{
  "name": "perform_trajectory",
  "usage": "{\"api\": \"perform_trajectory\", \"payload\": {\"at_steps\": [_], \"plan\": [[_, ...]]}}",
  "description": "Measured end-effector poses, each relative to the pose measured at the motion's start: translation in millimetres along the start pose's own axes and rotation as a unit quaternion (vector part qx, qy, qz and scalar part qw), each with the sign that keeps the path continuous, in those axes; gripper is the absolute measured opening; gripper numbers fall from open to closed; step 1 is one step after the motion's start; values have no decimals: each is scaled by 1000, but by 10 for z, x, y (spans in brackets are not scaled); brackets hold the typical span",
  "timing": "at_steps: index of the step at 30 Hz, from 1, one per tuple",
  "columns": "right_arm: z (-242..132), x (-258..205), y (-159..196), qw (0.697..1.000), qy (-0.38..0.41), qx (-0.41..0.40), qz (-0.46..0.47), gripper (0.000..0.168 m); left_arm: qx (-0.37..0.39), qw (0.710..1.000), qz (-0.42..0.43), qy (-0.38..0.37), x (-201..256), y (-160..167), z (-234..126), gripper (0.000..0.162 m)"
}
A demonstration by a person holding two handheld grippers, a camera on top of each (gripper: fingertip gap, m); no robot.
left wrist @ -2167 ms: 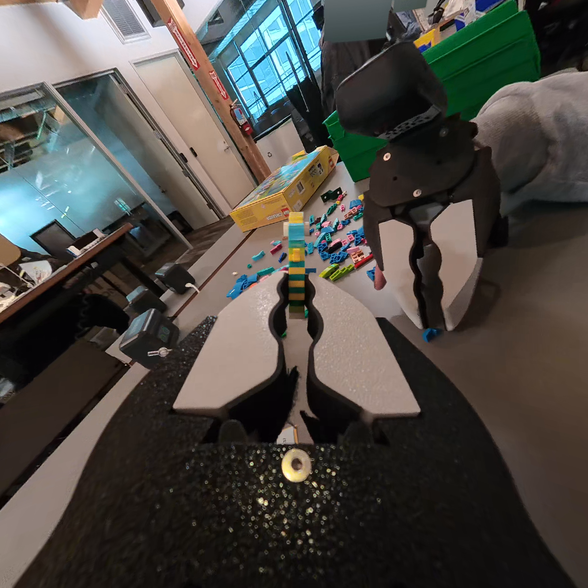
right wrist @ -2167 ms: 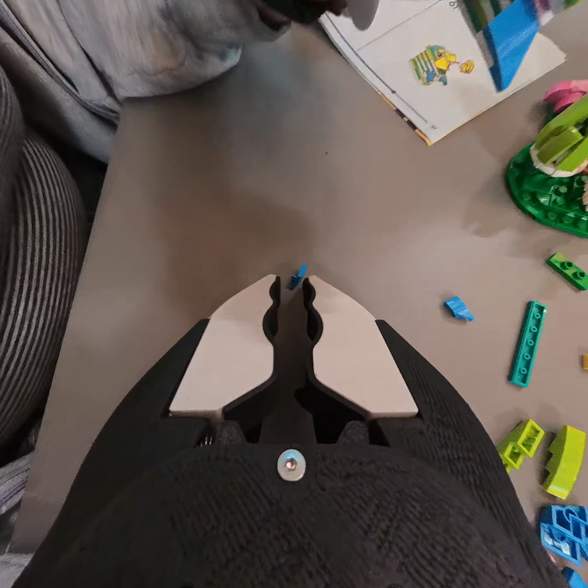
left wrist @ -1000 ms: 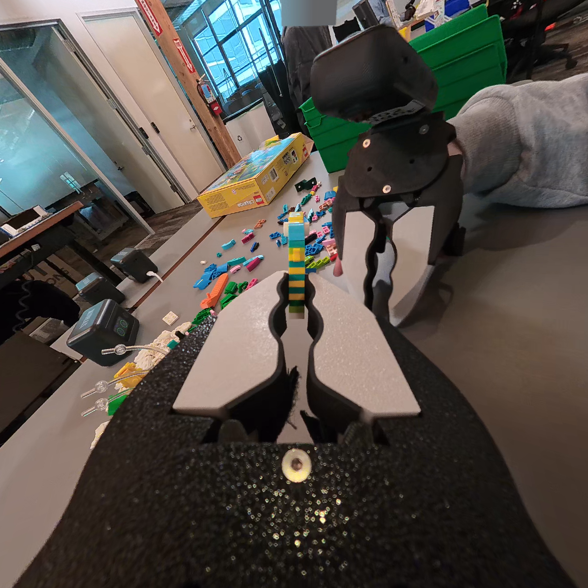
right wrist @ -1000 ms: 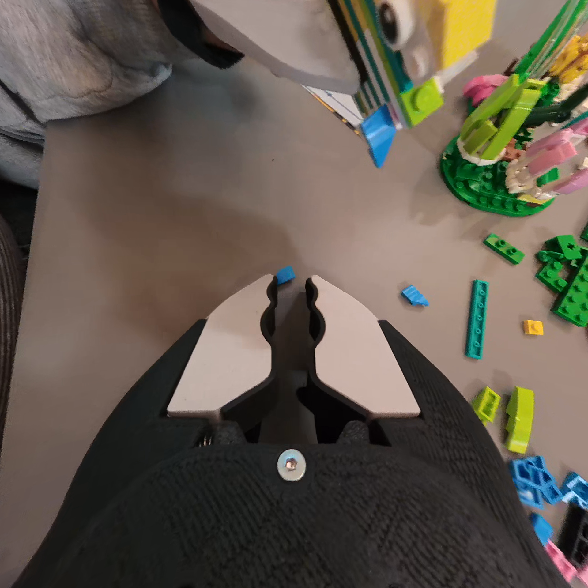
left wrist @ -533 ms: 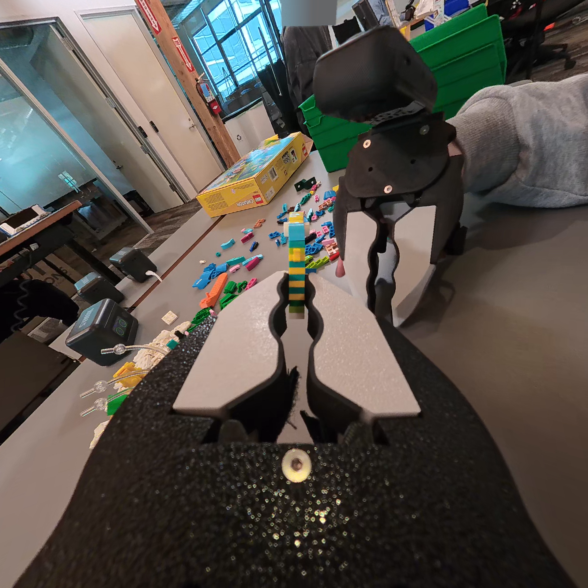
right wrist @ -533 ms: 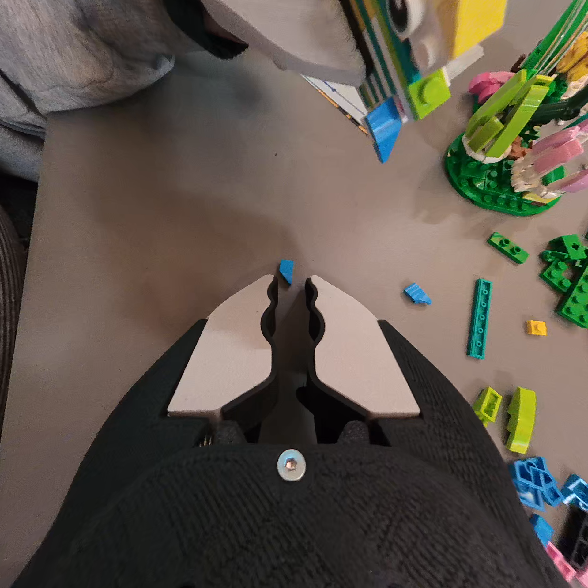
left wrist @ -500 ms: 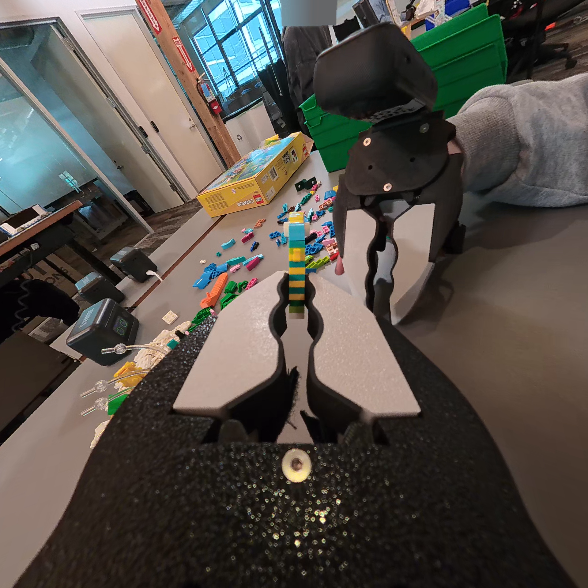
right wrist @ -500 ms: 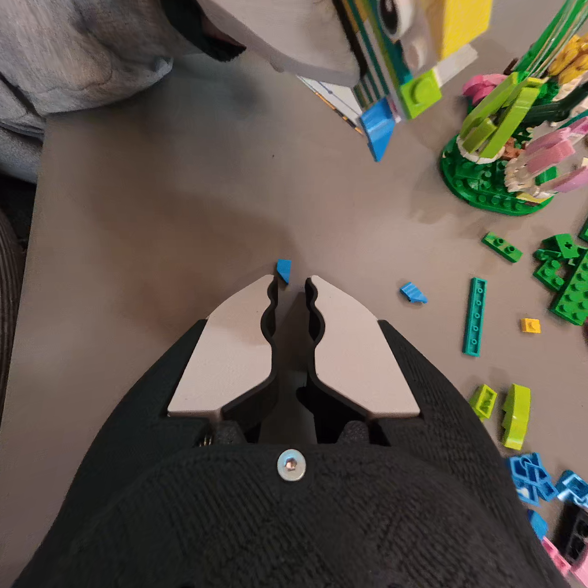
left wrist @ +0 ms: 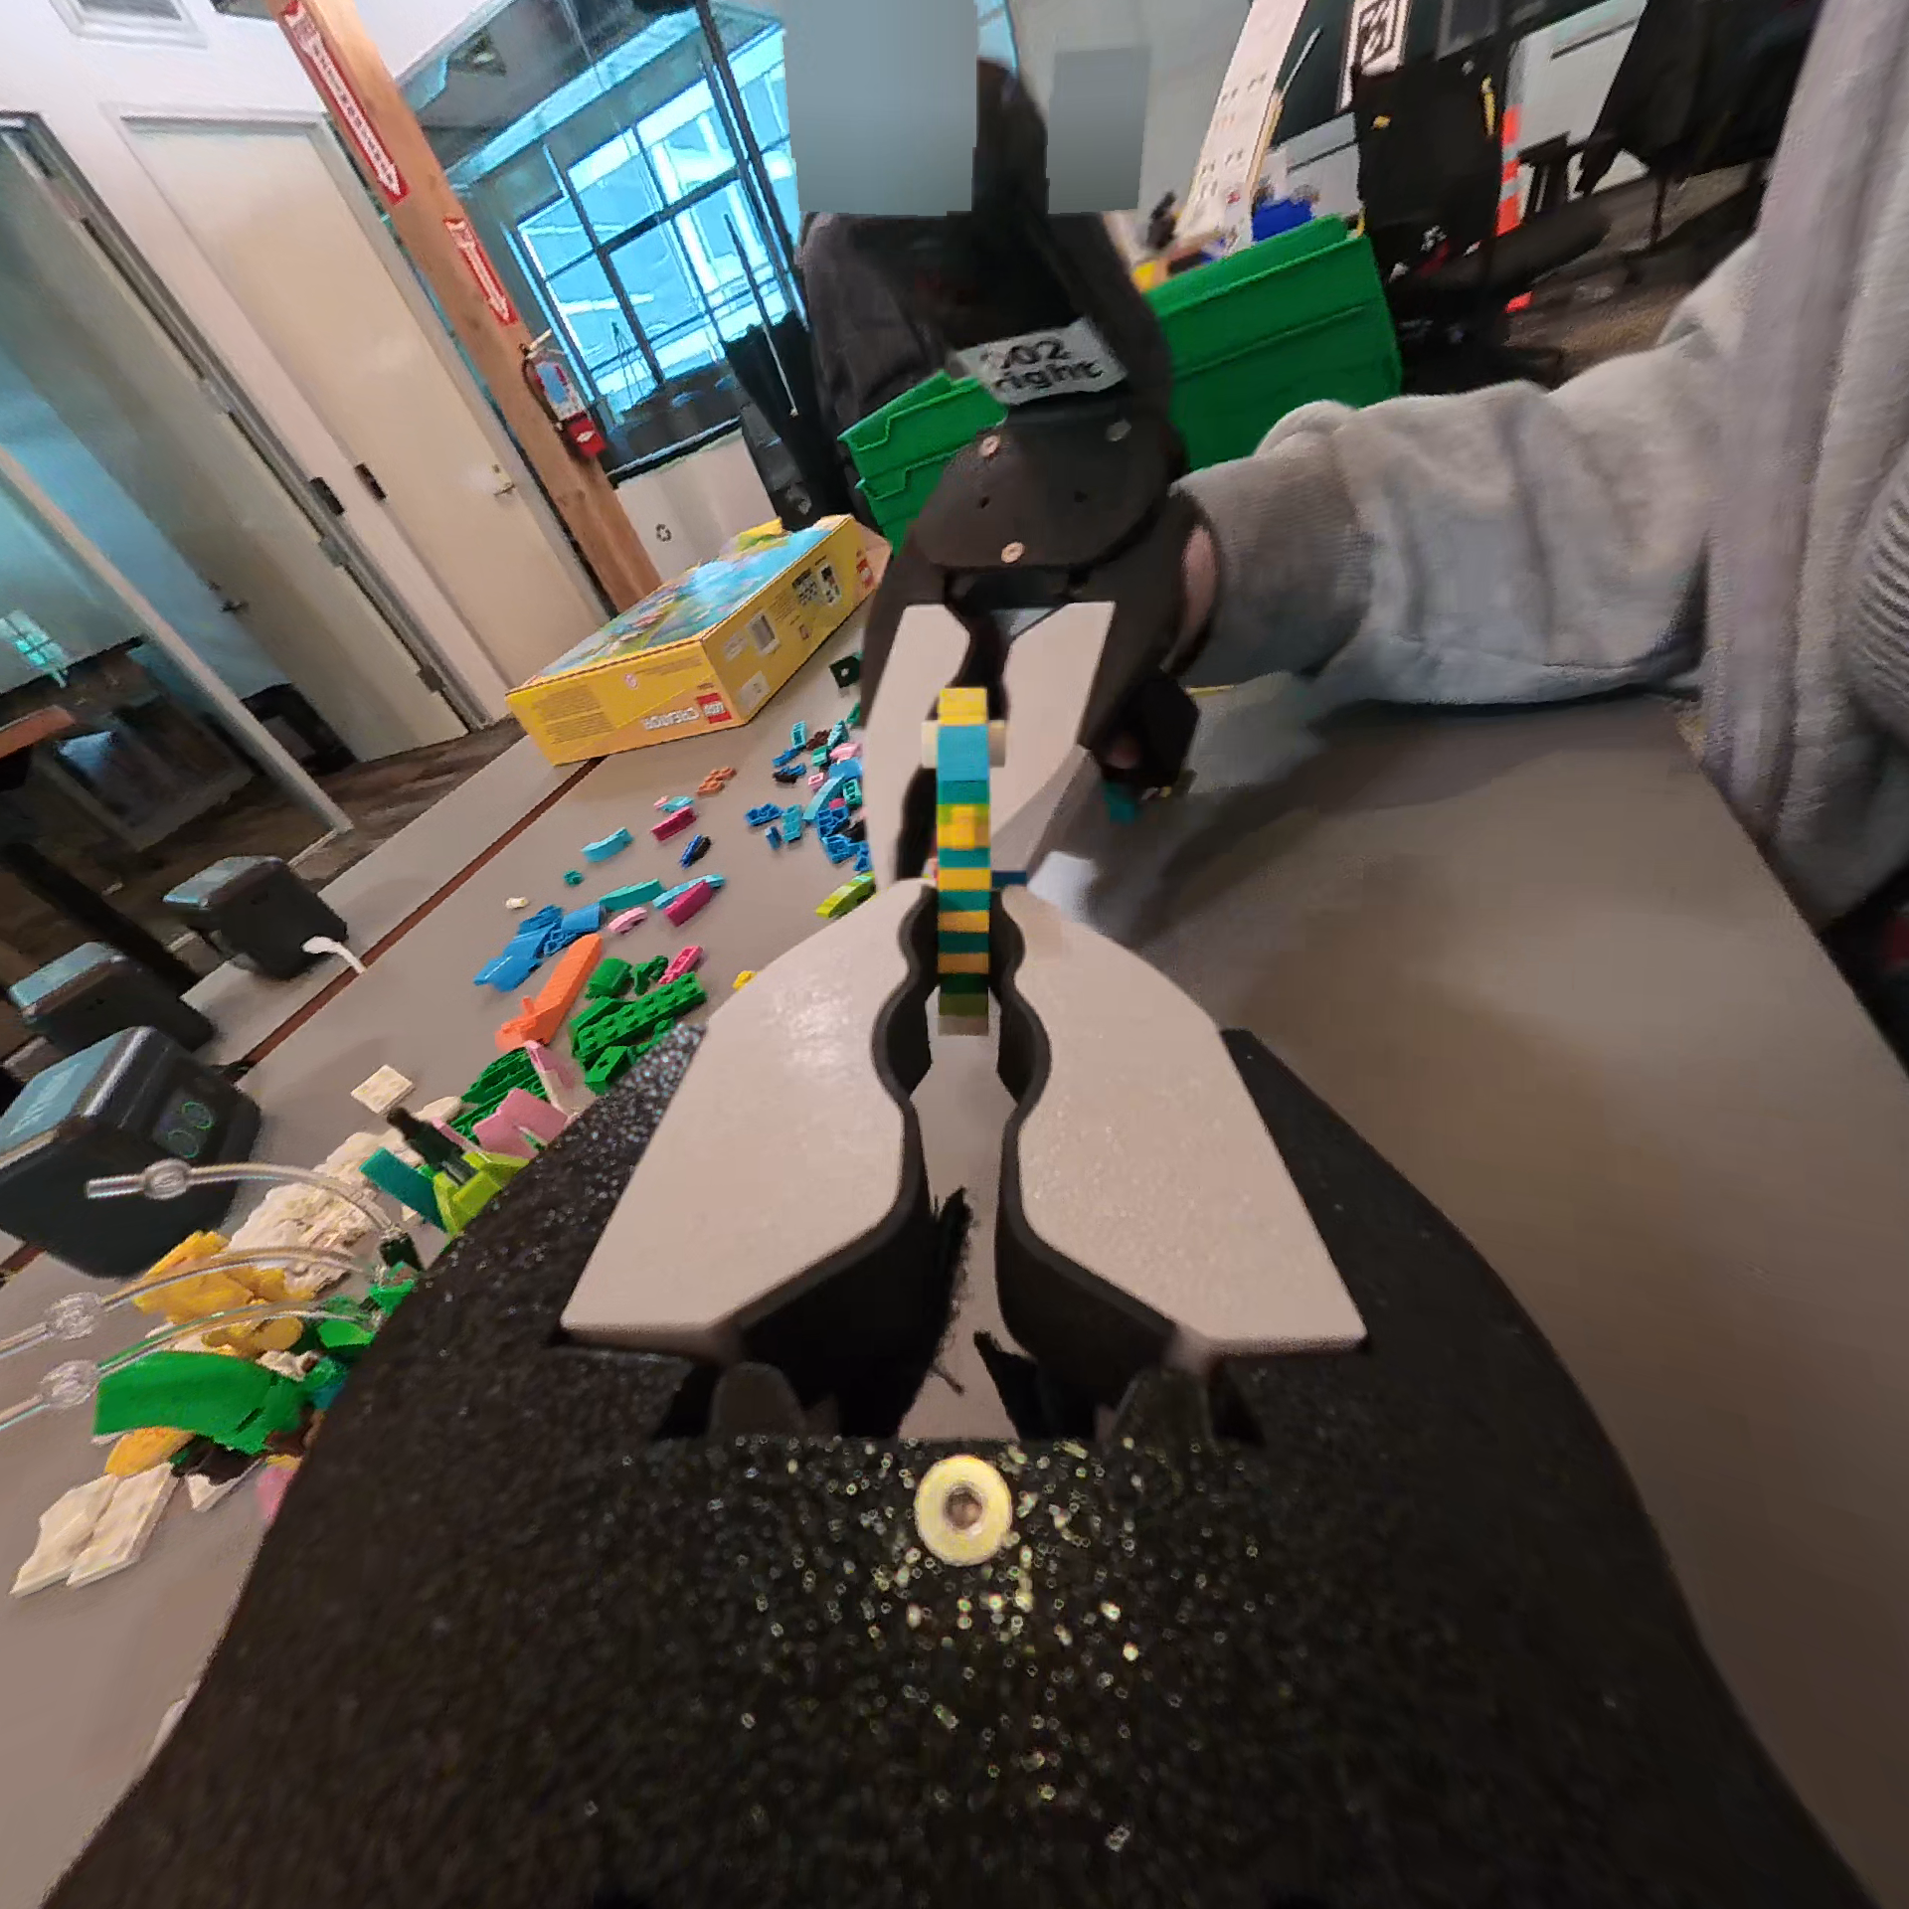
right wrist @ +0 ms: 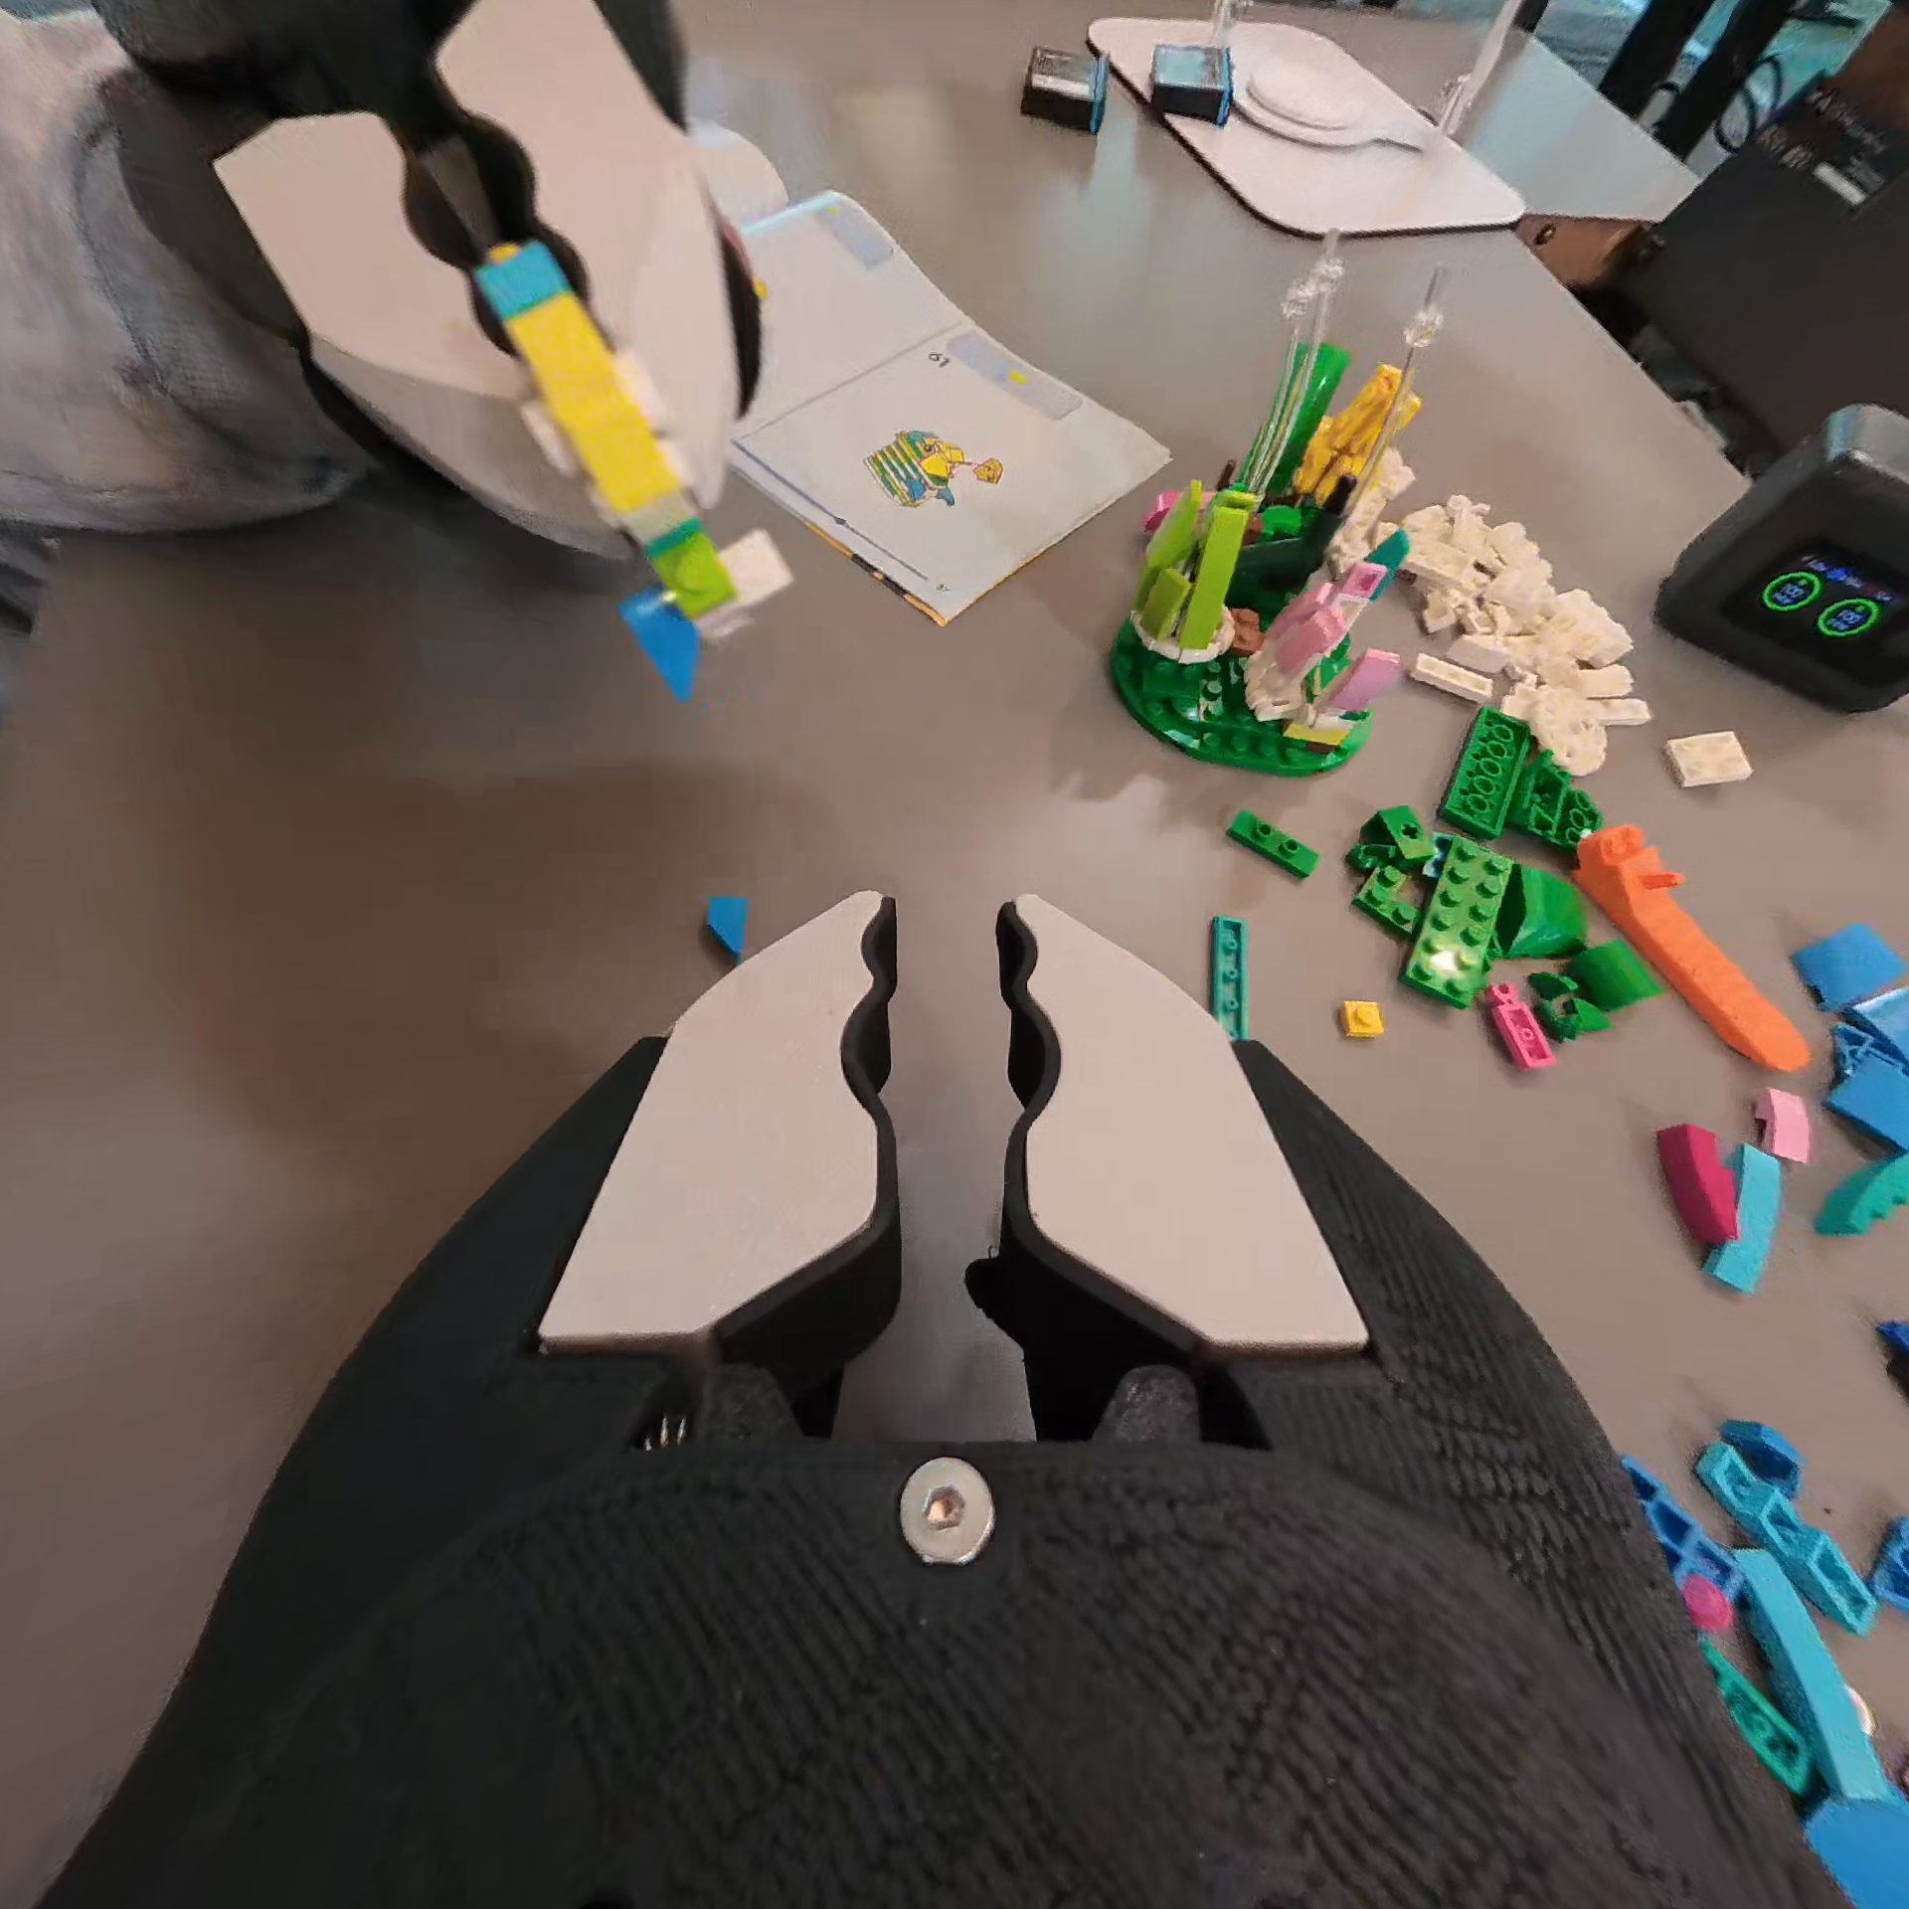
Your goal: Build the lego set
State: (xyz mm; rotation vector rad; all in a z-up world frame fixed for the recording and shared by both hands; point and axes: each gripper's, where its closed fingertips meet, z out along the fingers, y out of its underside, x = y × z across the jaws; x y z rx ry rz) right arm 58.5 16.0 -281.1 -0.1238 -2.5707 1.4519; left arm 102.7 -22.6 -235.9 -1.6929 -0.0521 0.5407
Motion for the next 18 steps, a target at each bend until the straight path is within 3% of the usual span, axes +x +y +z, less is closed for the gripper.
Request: {"api": "perform_trajectory", "payload": {"at_steps": [5,9,14,18], "plan": [[72,160,140,994,-47,-95,-30,39,99,986,-122,46,-44,-185,-152,8],[188,236,216,981,-106,-154,-55,27,185,955,-217,80,-144,-367,-294,8],[284,315,355,971,-129,-189,-67,22,196,952,-220,85,-158,-415,-363,8],[311,253,300,973,-152,-163,-53,19,208,948,-226,85,-194,-443,-406,8]]}}
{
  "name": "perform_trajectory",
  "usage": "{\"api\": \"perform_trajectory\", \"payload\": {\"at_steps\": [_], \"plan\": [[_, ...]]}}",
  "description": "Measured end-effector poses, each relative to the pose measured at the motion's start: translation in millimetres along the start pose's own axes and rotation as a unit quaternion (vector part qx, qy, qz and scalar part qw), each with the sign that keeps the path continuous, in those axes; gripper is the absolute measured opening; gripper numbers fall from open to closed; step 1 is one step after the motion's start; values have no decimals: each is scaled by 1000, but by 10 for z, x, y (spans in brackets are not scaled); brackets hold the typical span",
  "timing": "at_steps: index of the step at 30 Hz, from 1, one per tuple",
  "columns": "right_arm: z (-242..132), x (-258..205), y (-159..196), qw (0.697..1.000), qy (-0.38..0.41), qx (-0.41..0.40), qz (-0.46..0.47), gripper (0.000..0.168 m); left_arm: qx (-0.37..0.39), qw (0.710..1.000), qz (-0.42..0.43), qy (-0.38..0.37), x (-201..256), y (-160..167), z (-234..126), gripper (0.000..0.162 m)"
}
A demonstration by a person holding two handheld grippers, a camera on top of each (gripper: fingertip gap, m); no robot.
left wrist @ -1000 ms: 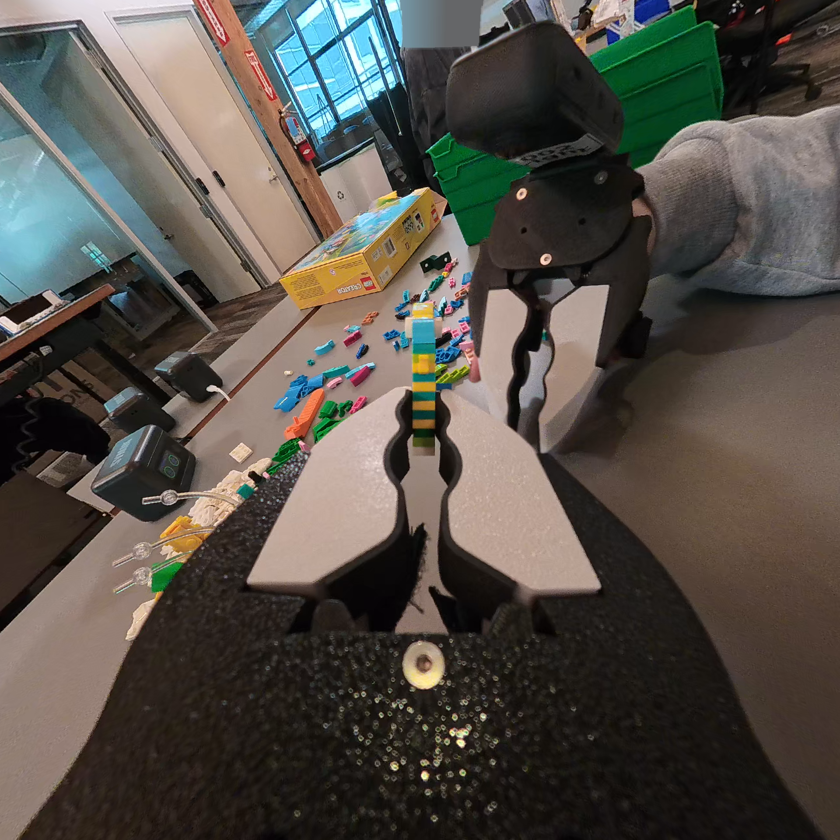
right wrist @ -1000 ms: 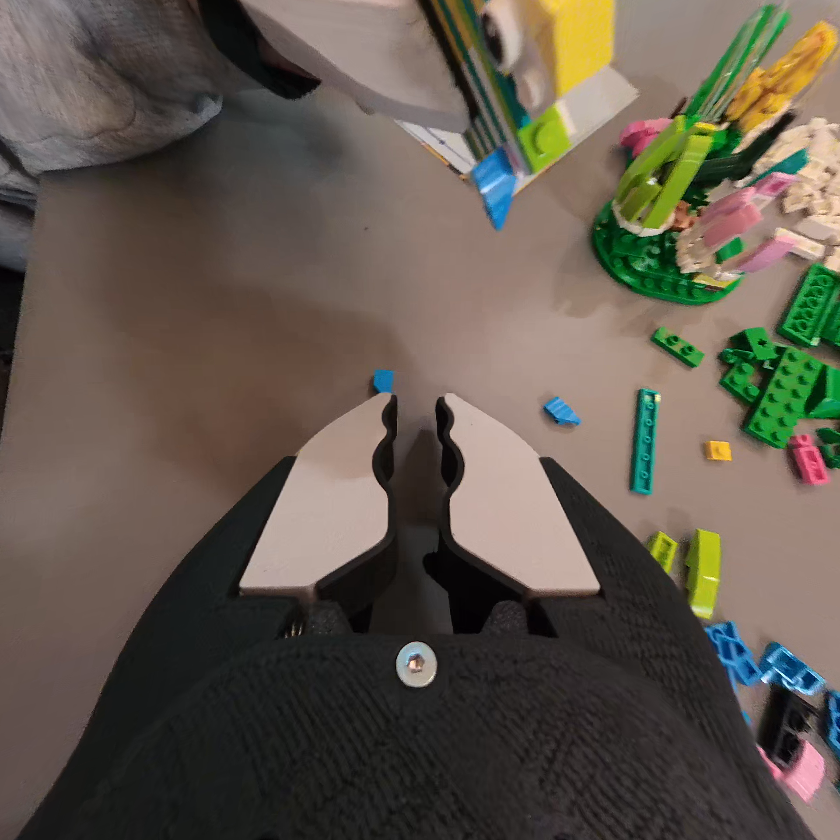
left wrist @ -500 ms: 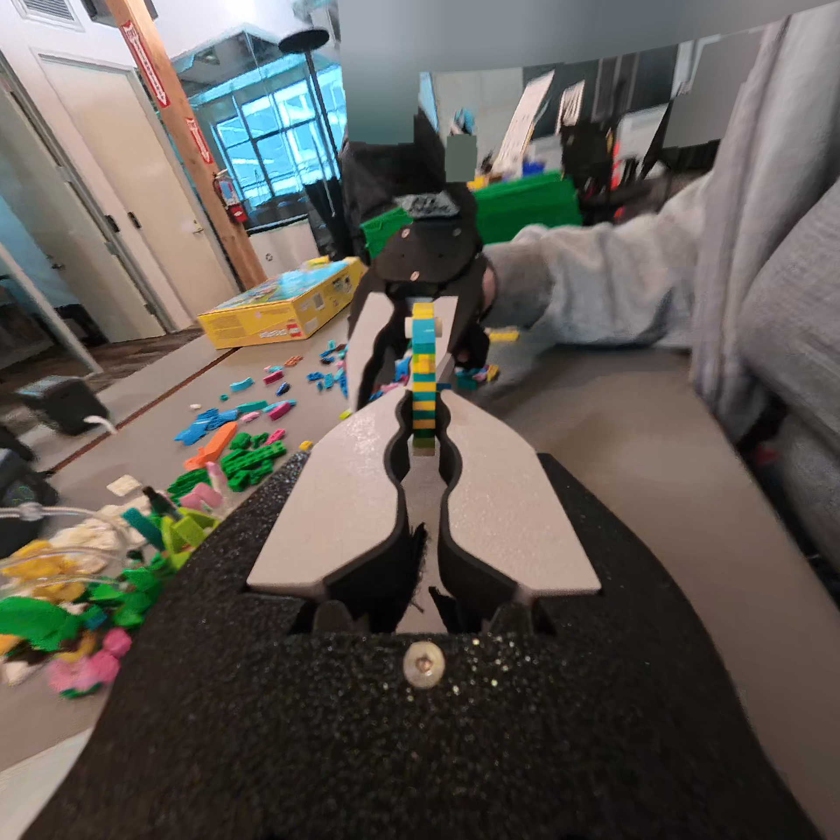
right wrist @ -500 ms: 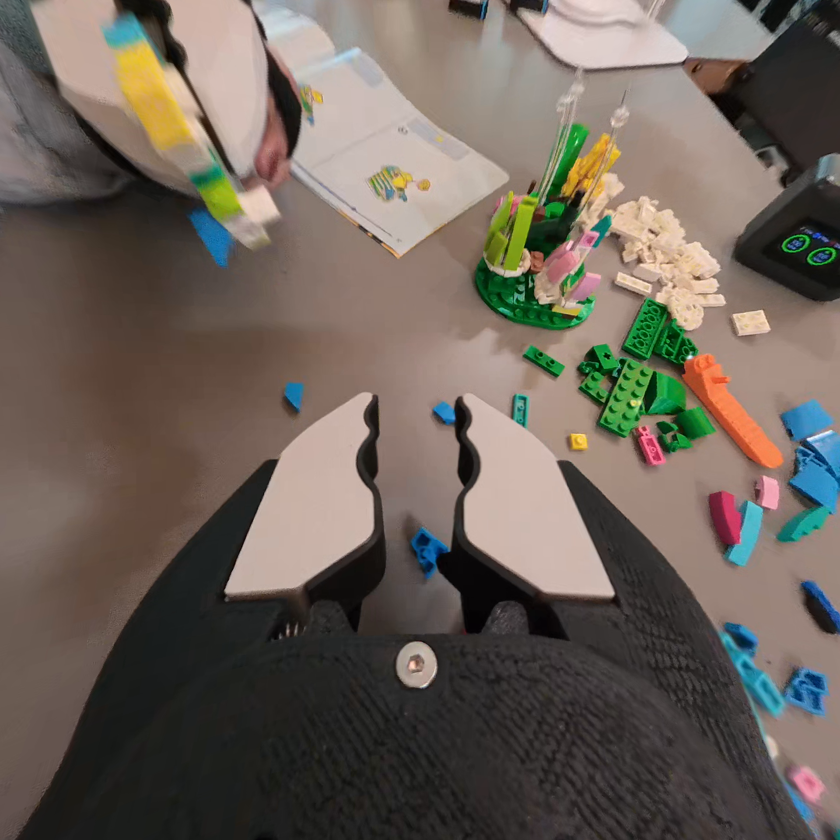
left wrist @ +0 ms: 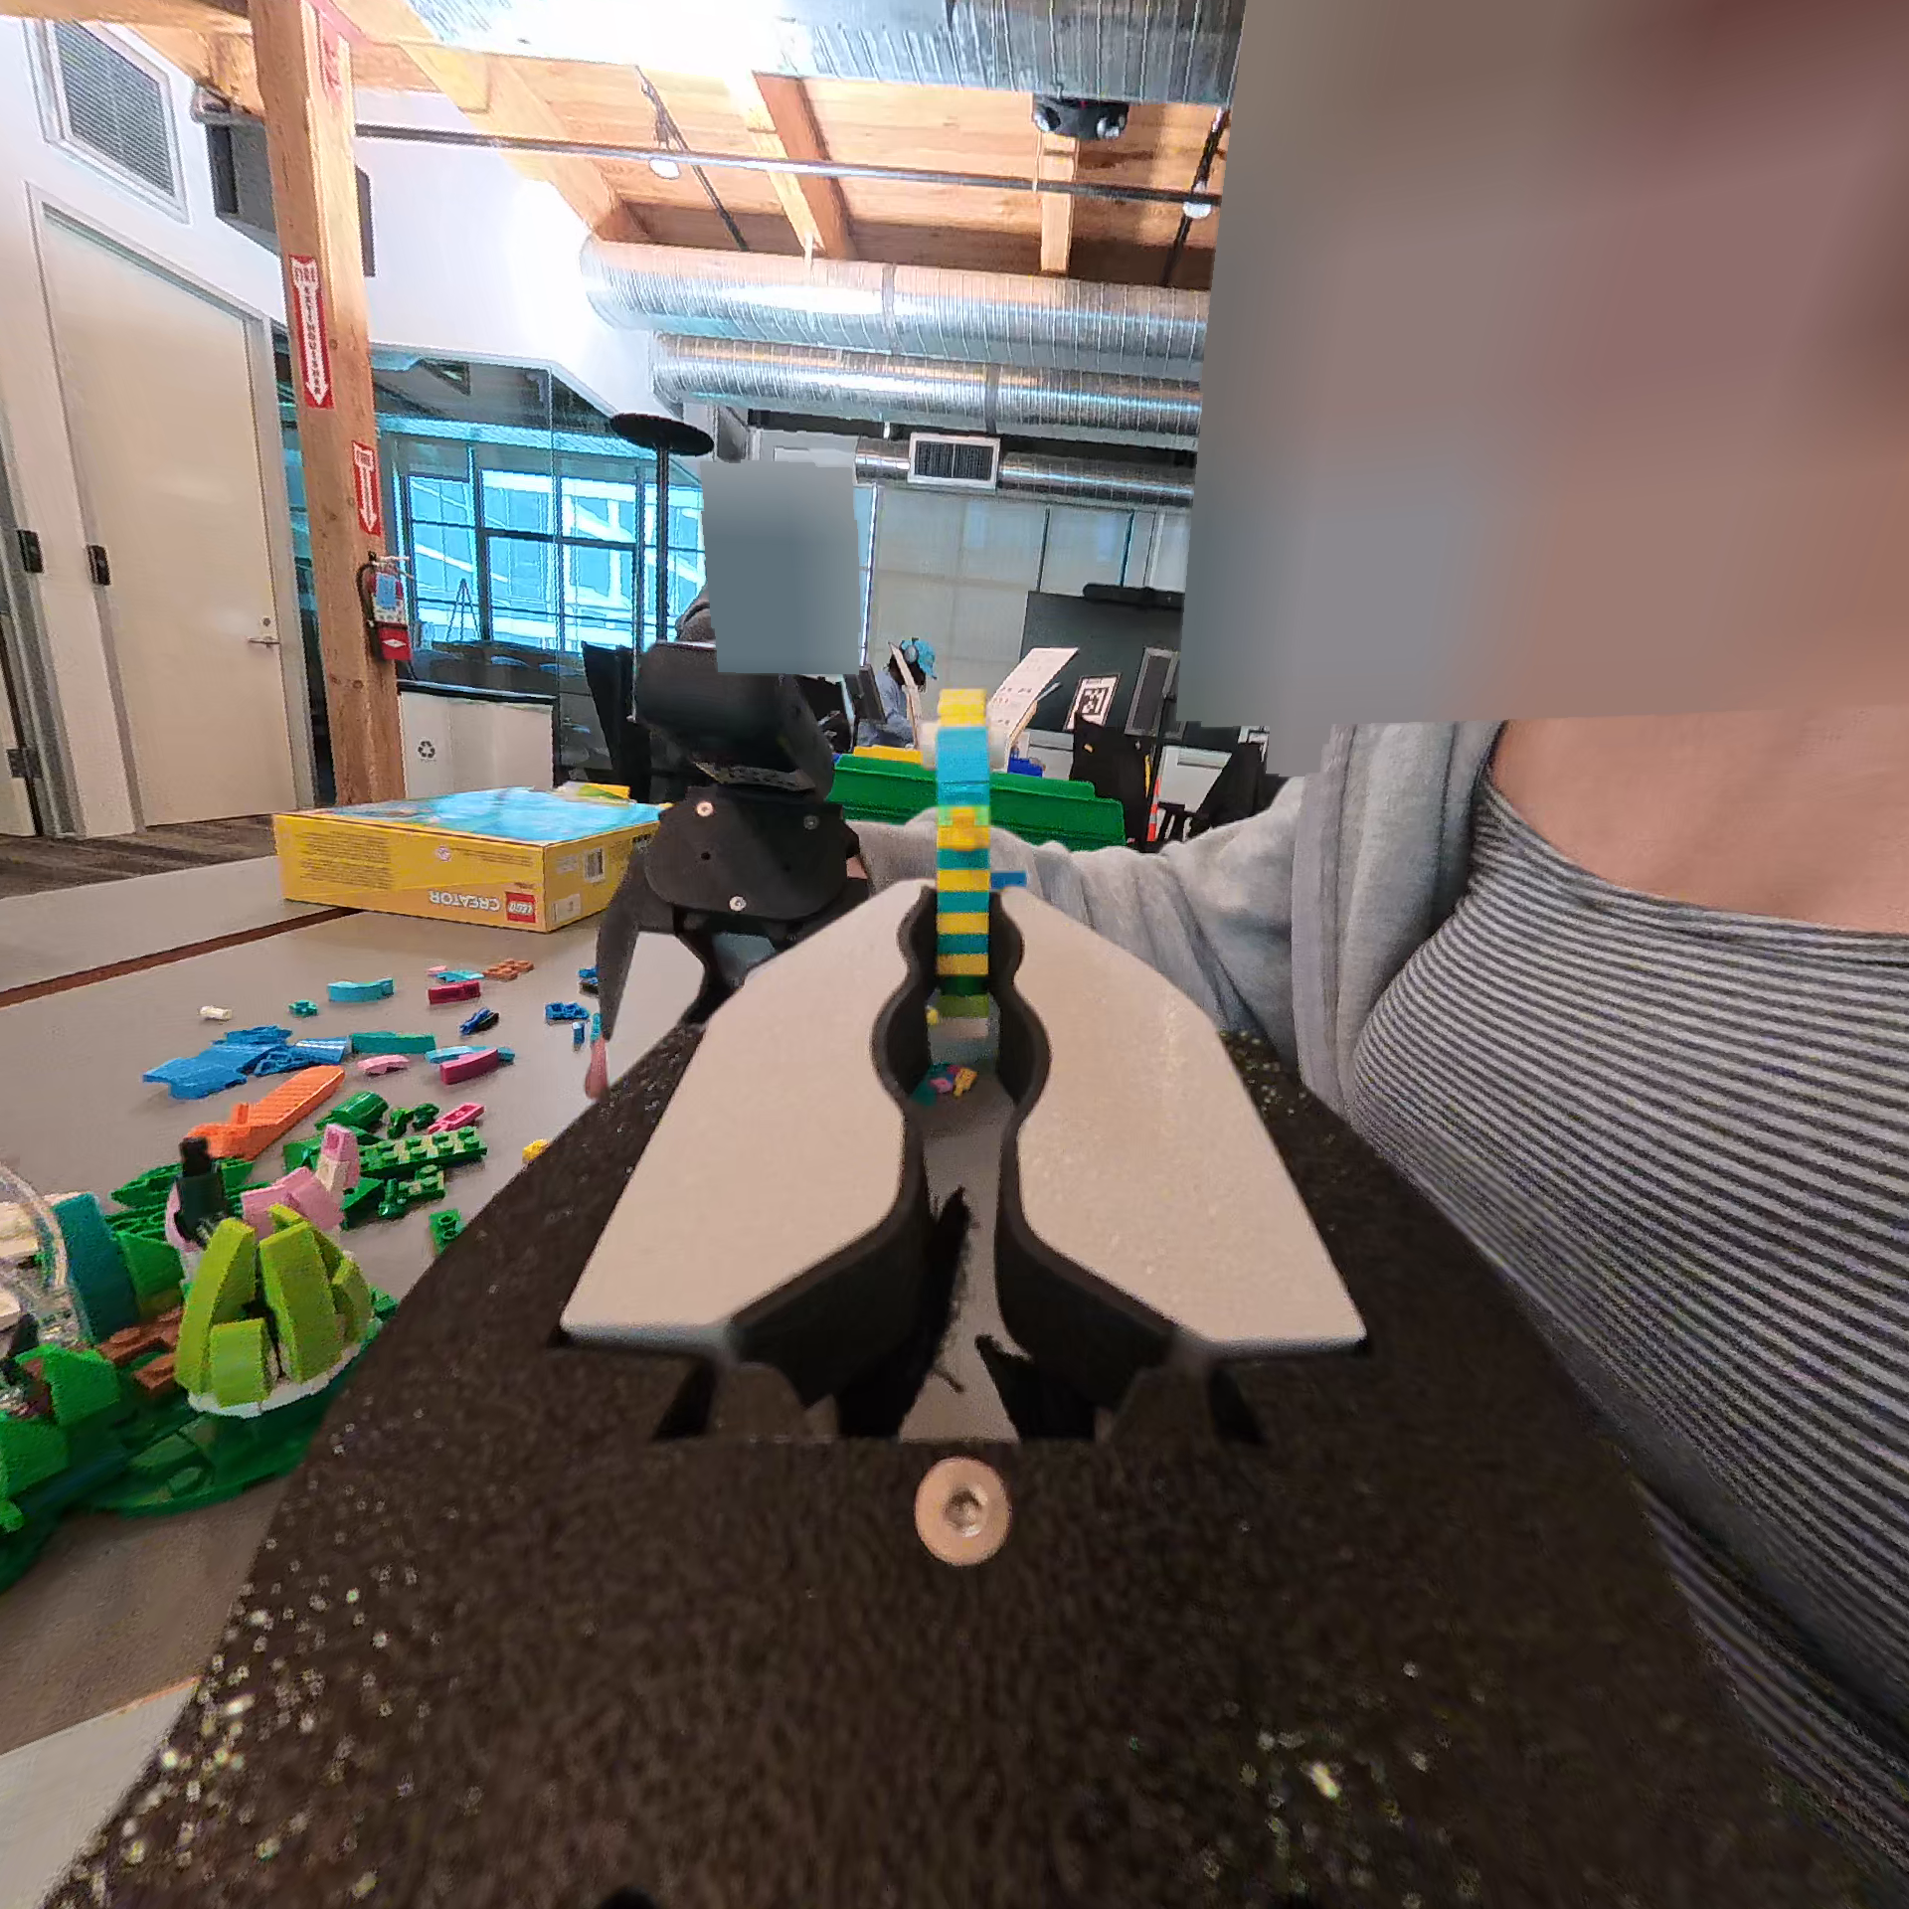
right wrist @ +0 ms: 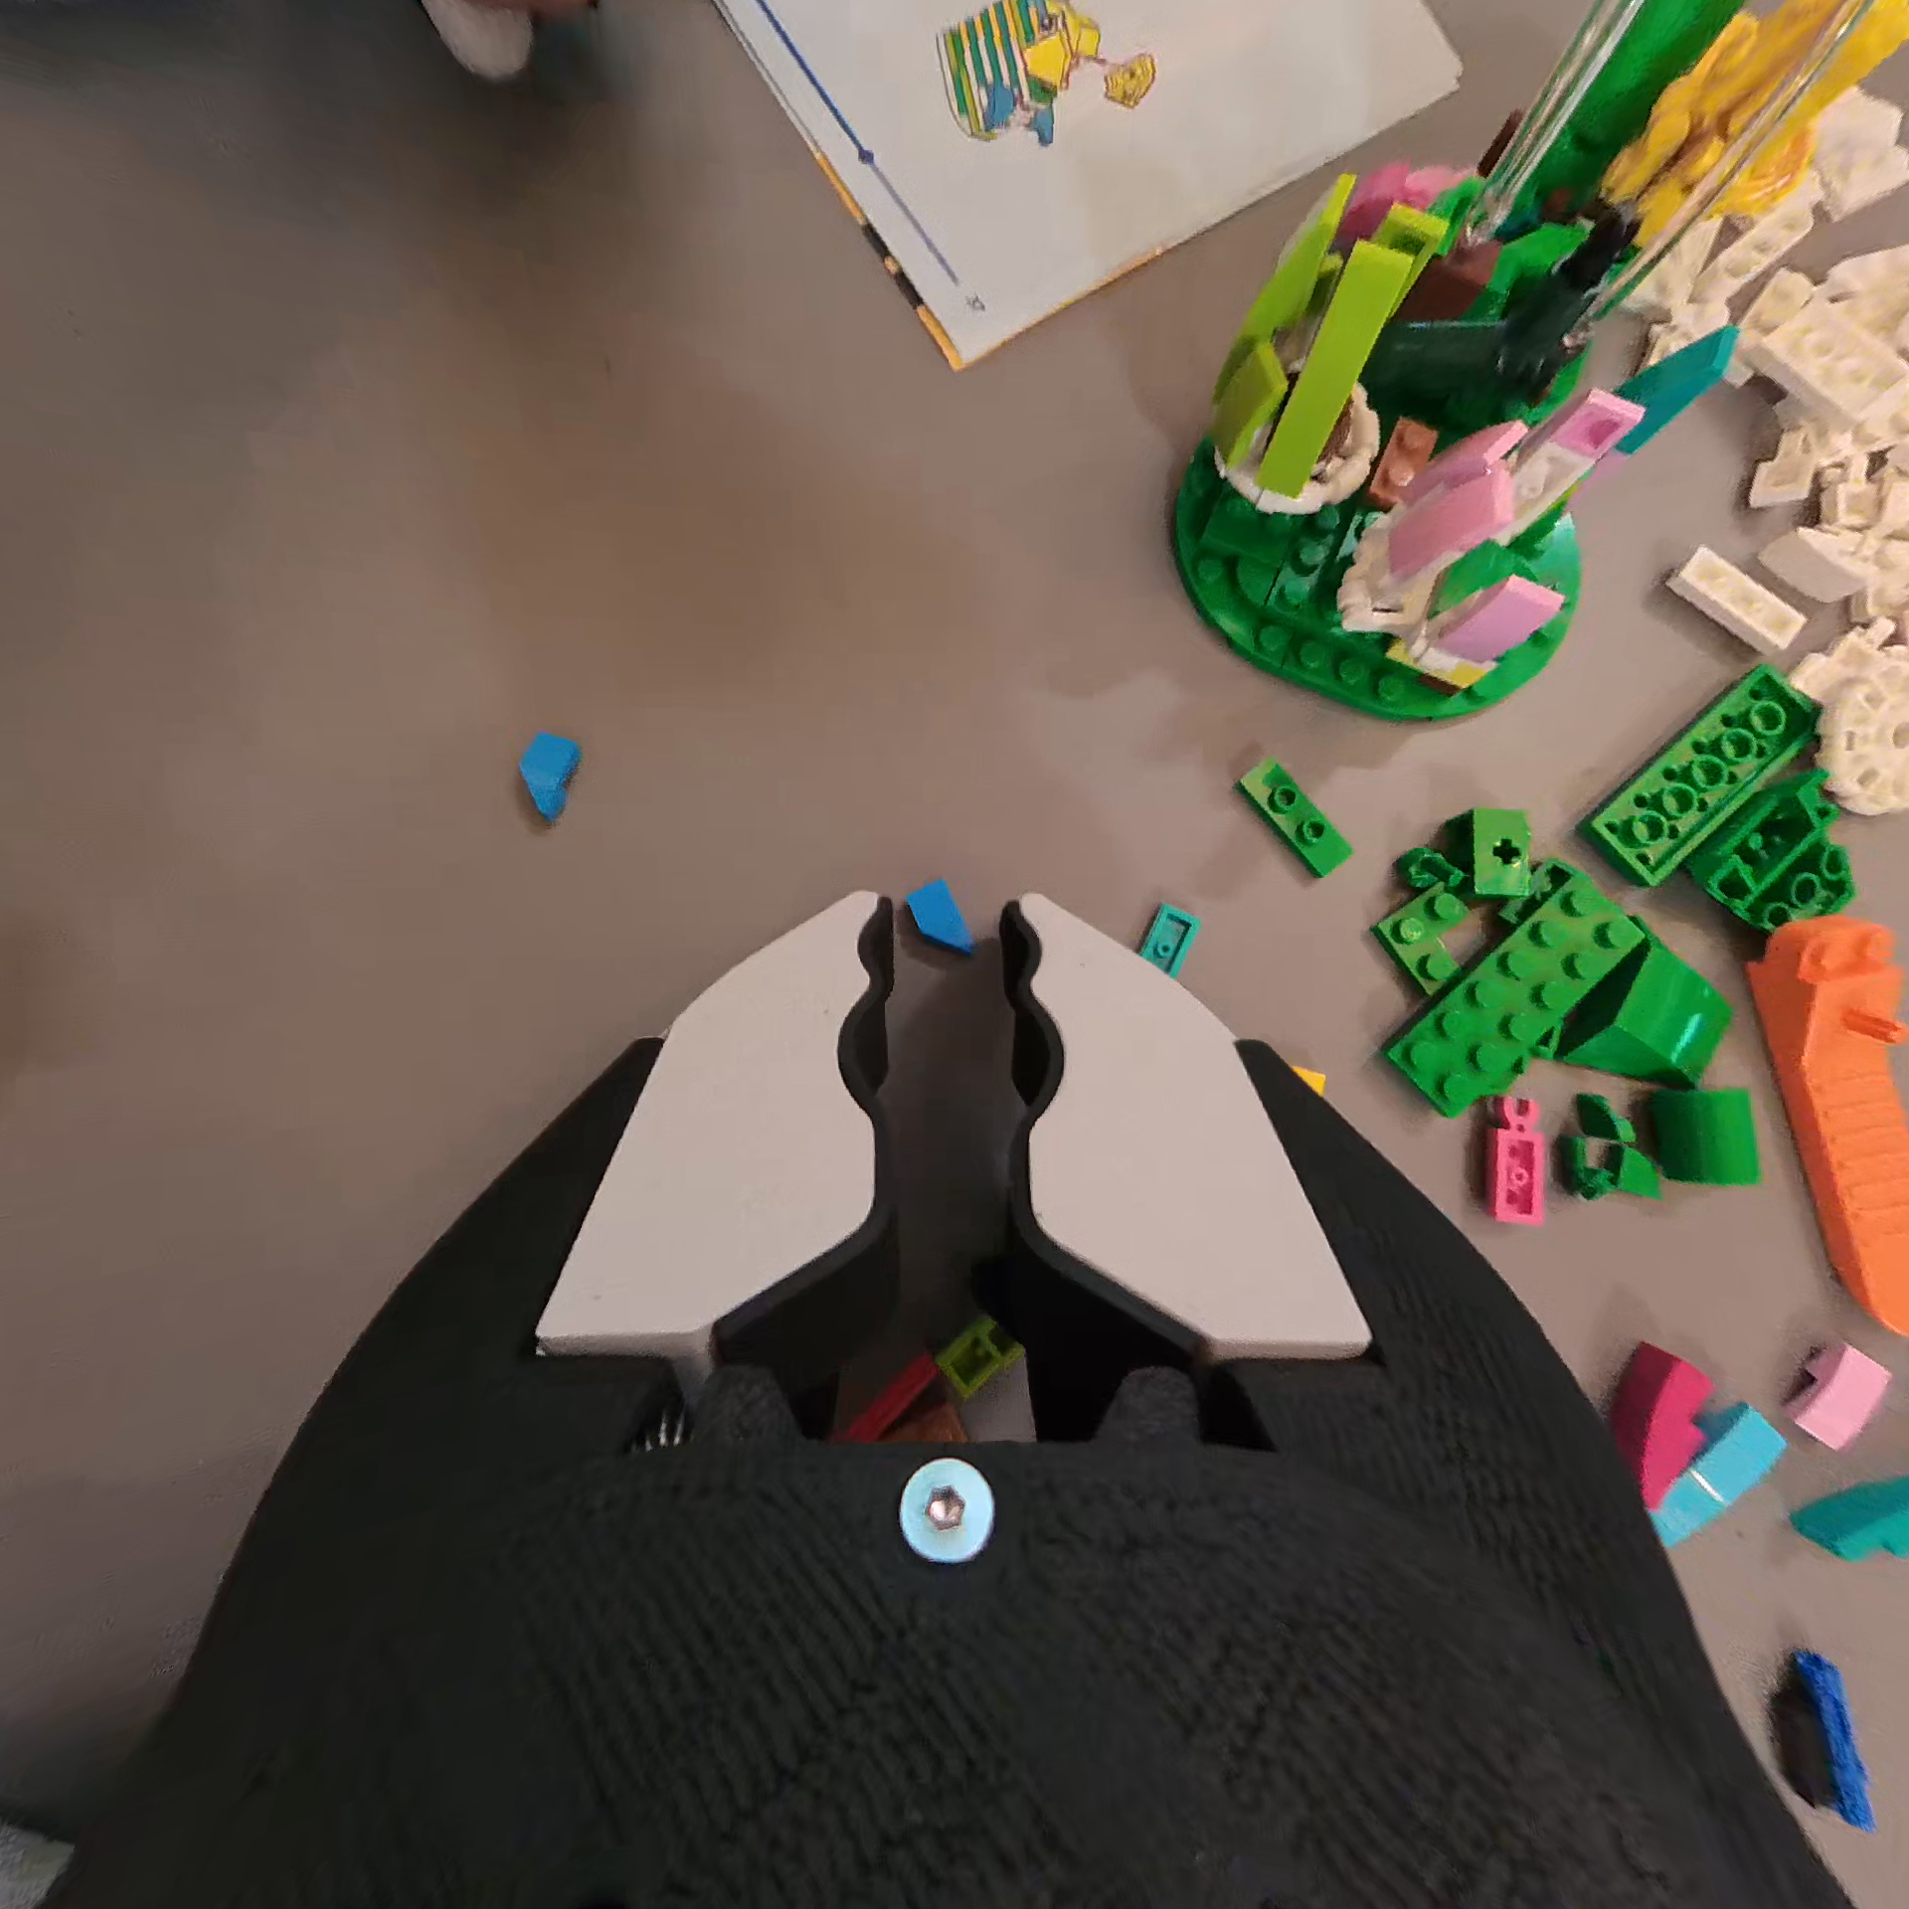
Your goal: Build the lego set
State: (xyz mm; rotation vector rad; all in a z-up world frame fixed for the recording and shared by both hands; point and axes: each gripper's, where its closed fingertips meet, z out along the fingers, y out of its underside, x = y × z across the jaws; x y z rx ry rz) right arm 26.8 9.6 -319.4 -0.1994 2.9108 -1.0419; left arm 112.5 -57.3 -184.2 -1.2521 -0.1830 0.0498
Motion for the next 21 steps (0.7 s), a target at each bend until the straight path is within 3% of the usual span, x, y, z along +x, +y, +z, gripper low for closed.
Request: {"api": "perform_trajectory", "payload": {"at_steps": [8,11,17,21], "plan": [[34,-19,-9,1000,12,6,-2,7,23,1000,-19,1,-43,-59,-57,8],[-43,-84,-266,997,32,70,-26,6,20,1000,-2,-6,-52,-46,-50,8],[-502,-415,-938,967,7,240,-90,6,-49,986,148,-53,-24,107,52,8],[-757,-643,-1161,948,-15,289,-131,6,-79,959,260,-82,48,144,133,8]]}}
